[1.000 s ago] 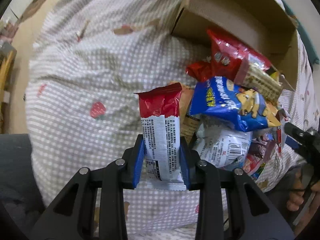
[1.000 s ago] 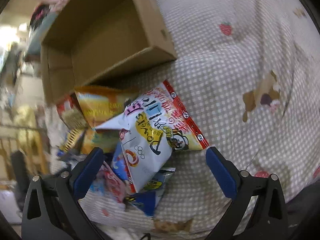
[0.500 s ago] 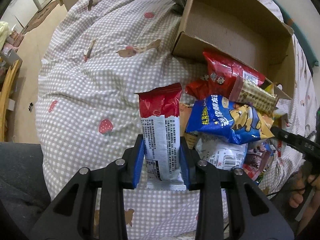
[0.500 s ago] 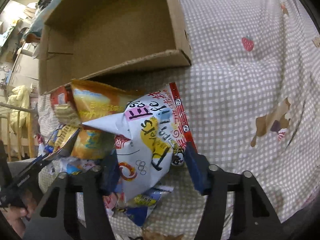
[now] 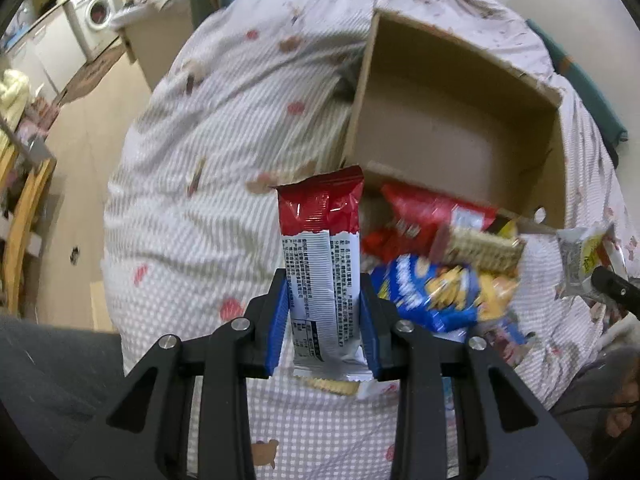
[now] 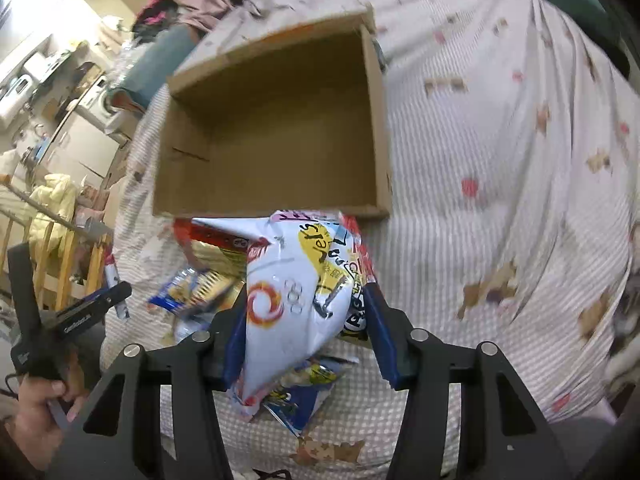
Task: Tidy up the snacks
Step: 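Carry the red-and-white bar into the box with the left tool while the right tool carries the chip bag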
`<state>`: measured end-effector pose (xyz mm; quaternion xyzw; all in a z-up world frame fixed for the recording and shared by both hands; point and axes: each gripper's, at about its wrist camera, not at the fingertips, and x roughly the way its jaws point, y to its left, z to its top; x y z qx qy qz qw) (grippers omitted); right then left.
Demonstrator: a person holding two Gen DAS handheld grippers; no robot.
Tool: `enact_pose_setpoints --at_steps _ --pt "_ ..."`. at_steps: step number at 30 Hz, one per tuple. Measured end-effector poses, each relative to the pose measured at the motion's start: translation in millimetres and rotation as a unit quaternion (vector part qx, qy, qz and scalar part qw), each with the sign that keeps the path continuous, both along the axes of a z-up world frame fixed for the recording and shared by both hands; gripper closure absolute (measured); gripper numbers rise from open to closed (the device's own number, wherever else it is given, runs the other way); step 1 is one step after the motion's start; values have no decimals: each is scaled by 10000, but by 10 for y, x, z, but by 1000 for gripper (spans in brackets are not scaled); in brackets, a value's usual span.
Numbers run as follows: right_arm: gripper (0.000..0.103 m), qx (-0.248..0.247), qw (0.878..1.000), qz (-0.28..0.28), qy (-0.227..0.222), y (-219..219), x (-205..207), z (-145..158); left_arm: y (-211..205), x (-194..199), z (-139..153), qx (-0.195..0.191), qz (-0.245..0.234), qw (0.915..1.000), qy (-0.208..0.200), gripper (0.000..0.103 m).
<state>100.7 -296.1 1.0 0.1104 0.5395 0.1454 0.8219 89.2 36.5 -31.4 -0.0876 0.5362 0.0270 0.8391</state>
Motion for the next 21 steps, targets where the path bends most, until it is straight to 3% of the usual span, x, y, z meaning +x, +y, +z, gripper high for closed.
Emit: enact_pose_setpoints --at_steps 6,8,14,21 --pt "48 -177 9968 223 -744 183 118 442 -163 330 362 194 -309 9982 -476 74" --pt "48 -335 9948 268 -926 285 208 455 -252 474 421 284 -423 9971 -564 74" --pt "48 -970 9878 414 -1142 634 610 323 -558 906 441 453 -679 9945 -659 74" --pt "48 -846 9908 516 -925 722 943 49 -747 1267 220 481 -874 9929 -645 74"
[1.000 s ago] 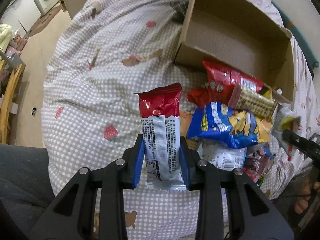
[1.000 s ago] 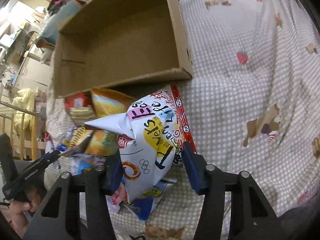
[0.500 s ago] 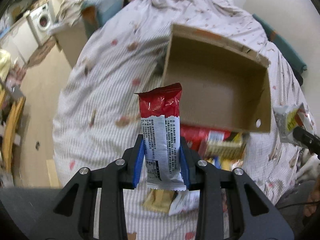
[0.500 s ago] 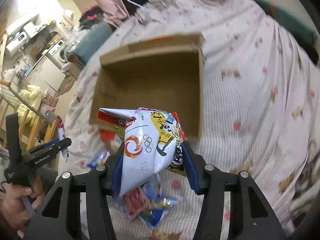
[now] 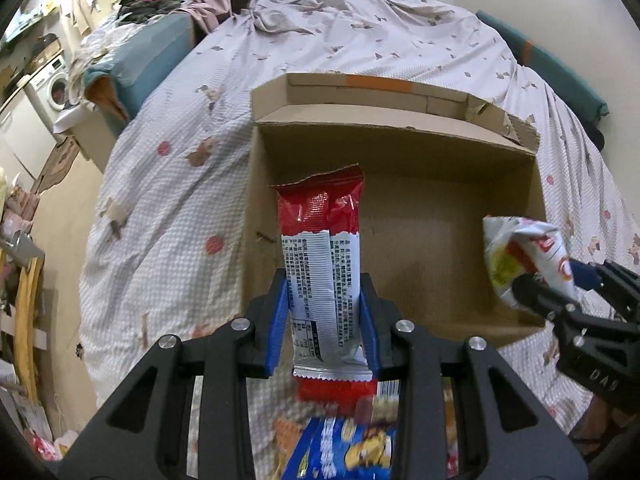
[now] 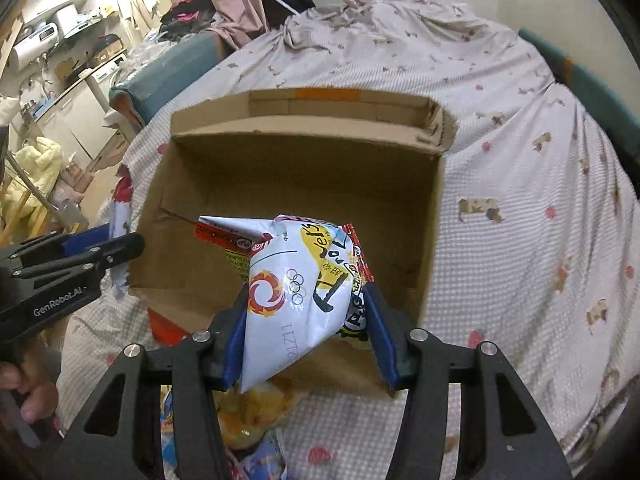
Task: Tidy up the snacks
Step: 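Carry the red-and-white bar into the box with the left tool while the right tool carries the chip bag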
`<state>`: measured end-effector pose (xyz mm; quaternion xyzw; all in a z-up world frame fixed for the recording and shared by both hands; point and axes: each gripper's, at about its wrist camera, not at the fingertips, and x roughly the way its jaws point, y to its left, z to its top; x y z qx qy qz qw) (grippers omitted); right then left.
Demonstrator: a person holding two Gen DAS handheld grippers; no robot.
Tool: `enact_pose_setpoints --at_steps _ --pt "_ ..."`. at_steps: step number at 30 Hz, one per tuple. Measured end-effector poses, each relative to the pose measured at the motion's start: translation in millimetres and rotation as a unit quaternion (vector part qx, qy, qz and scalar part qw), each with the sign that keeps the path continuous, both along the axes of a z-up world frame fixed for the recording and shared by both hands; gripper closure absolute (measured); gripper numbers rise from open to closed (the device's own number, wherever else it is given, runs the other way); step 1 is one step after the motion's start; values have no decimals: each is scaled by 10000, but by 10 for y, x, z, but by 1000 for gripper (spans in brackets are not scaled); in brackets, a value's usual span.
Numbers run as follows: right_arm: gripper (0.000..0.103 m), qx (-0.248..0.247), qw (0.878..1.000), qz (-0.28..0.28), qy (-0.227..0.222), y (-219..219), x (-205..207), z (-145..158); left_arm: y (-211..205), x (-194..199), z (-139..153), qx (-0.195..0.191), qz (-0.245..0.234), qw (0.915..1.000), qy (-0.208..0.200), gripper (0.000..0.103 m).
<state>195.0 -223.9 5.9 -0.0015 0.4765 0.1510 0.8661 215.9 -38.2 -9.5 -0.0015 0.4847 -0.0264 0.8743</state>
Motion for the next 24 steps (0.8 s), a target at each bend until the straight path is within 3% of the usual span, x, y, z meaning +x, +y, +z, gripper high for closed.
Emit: enact_pose_setpoints --at_steps 11,13,24 --pt "48 108 9998 93 150 9 153 -408 -149 148 -460 173 -201 9996 77 74" --pt "47 135 9997 62 217 10 177 -442 -158 145 -501 314 -229 9992 107 74" --pt "46 313 9986 -59 420 -9 220 -504 -182 138 -574 333 -249 9989 210 74"
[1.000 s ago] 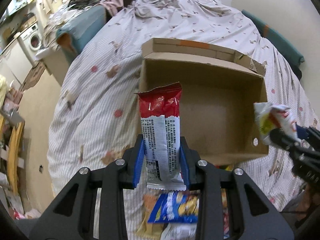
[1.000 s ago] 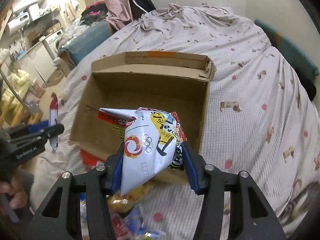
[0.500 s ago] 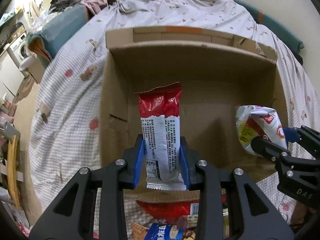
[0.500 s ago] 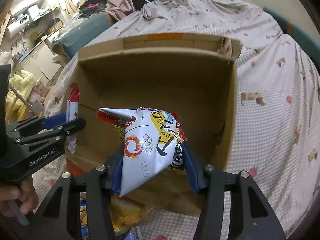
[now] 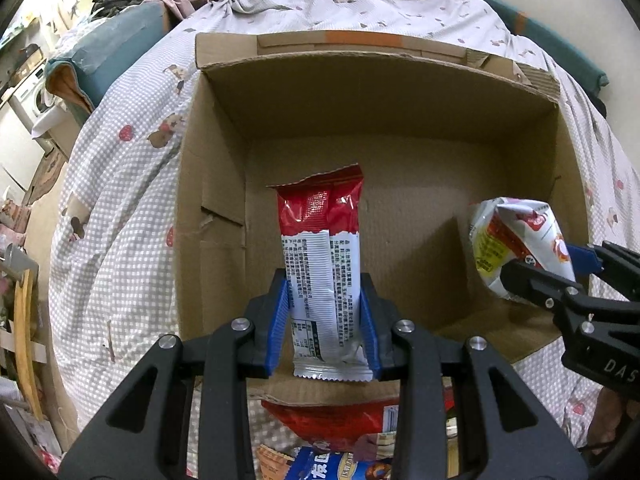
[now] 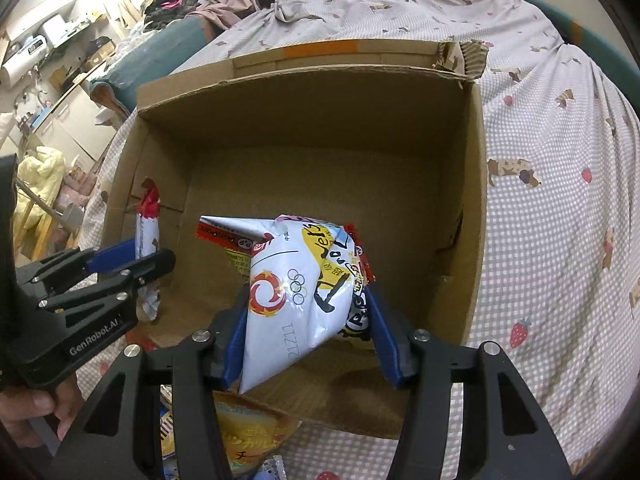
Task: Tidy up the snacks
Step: 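Carry the red-and-white bar into the box with the left tool while the right tool carries the chip bag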
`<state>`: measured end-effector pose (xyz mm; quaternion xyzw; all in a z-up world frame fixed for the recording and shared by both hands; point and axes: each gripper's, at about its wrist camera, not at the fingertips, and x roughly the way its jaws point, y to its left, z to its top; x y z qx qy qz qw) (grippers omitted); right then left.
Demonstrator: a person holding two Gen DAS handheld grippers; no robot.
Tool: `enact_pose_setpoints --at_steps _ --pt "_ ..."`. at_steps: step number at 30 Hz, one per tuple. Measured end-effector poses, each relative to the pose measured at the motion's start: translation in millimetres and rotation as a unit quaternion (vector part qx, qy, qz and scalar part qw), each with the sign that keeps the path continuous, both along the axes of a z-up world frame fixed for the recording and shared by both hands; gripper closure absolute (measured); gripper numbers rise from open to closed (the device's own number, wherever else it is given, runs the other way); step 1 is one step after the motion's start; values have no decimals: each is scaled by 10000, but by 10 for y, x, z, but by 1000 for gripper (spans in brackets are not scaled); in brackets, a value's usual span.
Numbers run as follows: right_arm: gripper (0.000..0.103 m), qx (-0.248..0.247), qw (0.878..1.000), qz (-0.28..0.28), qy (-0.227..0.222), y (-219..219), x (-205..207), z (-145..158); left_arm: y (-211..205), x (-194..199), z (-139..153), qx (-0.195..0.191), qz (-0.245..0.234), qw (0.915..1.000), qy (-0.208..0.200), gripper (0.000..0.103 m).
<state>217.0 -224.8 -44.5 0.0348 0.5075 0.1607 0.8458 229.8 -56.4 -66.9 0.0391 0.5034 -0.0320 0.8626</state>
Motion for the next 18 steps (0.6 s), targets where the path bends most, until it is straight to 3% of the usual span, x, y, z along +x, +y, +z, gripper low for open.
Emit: enact_pose_setpoints --at_steps 9,10,14,18 --pt "41 203 9998 43 10 11 -9 12 -20 -21 0 -113 1 9999 -9 74" --pt "39 264 9996 59 6 9 -8 18 -13 -20 1 -136 13 9999 9 70" --pt "22 589 9982 119 -78 -7 -30 74 33 -43 33 -308 112 9995 -3 32" --pt "22 589 9979 128 -241 -8 -63 143 28 -70 71 -245 110 9996 -64 28"
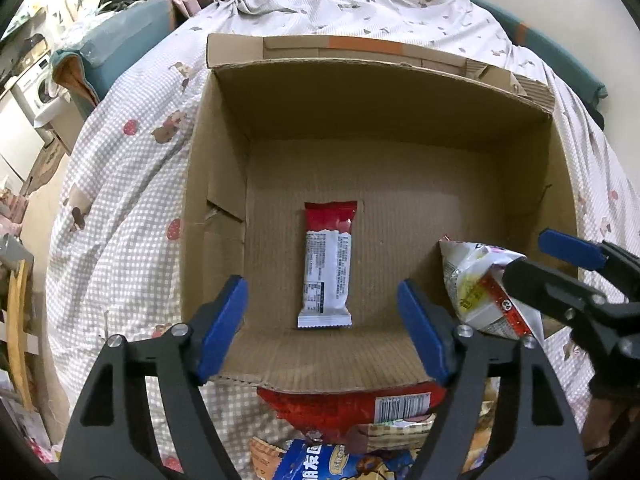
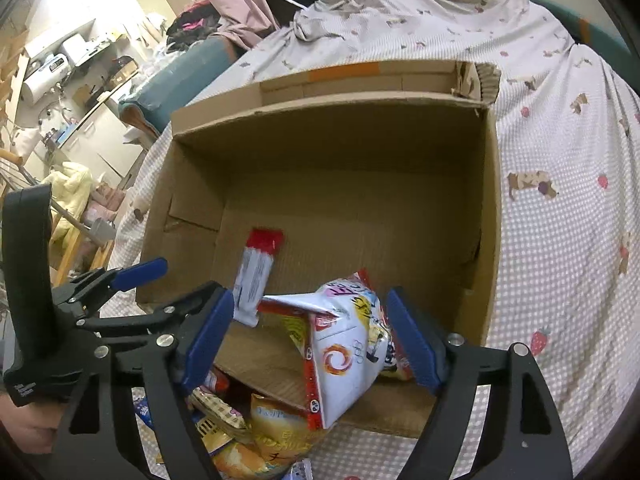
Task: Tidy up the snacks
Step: 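Carry the red-and-white bar into the box with the left tool while the right tool carries the chip bag, then release the white chip bag into the box with the right tool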
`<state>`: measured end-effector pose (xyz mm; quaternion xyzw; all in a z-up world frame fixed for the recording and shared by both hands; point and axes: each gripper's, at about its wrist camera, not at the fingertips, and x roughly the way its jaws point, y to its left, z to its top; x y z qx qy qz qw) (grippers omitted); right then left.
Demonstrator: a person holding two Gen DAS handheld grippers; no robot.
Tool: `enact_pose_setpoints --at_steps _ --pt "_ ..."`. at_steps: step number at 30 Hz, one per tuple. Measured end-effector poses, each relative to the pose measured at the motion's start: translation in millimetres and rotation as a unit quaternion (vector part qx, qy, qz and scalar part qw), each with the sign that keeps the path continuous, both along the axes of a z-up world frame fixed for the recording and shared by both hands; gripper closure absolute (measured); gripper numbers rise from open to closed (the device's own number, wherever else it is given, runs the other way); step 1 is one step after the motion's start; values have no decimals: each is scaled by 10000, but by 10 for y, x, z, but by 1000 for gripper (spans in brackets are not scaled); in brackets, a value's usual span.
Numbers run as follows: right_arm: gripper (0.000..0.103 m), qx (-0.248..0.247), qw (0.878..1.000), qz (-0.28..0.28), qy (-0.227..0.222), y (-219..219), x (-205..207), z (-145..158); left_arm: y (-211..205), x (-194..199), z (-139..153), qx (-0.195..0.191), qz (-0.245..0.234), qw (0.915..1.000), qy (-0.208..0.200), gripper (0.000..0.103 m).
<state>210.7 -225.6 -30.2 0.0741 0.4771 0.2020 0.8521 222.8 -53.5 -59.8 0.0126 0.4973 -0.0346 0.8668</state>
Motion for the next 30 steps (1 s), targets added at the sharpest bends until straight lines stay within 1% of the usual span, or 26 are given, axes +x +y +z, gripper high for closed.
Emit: enact_pose_setpoints --at_steps 1,5,8,13,17,18,20,23,25,28,30 --pt "22 33 10000 -20 -7 -14 -7 12 3 -3 4 -91 -12 10000 -2 28" --pt "21 100 9999 -87 -54 -72 -50 63 24 -31 48 -159 -1 9999 -19 28" --pt "21 27 9998 -152 -85 -120 -89 76 25 -63 91 -145 -15 9999 -71 28" --pt "21 146 9996 -232 -102 -191 -169 132 49 -142 179 -139 13 9998 -158 28" --pt "21 49 9996 -201 -168 -188 -250 174 80 -225 275 -176 -5 9996 -212 28" --pt "21 61 9997 -191 -166 -195 -265 183 90 -246 295 -171 -12 9996 -223 28" --pt "21 241 9995 -195 -109 -235 -277 194 128 -312 347 -161 2 9996 -226 28" --pt "21 648 9974 -311 97 -358 -269 180 248 -453 408 -243 99 9994 -210 28" --pt "22 960 9943 -160 427 -364 -253 104 344 -545 417 -344 191 9991 -148 28" --pt "22 988 9923 19 751 -271 -244 -24 448 -626 391 -477 338 9983 -21 28" --pt "22 1139 9880 39 1046 -204 -189 -154 501 -649 375 -550 436 9975 19 28"
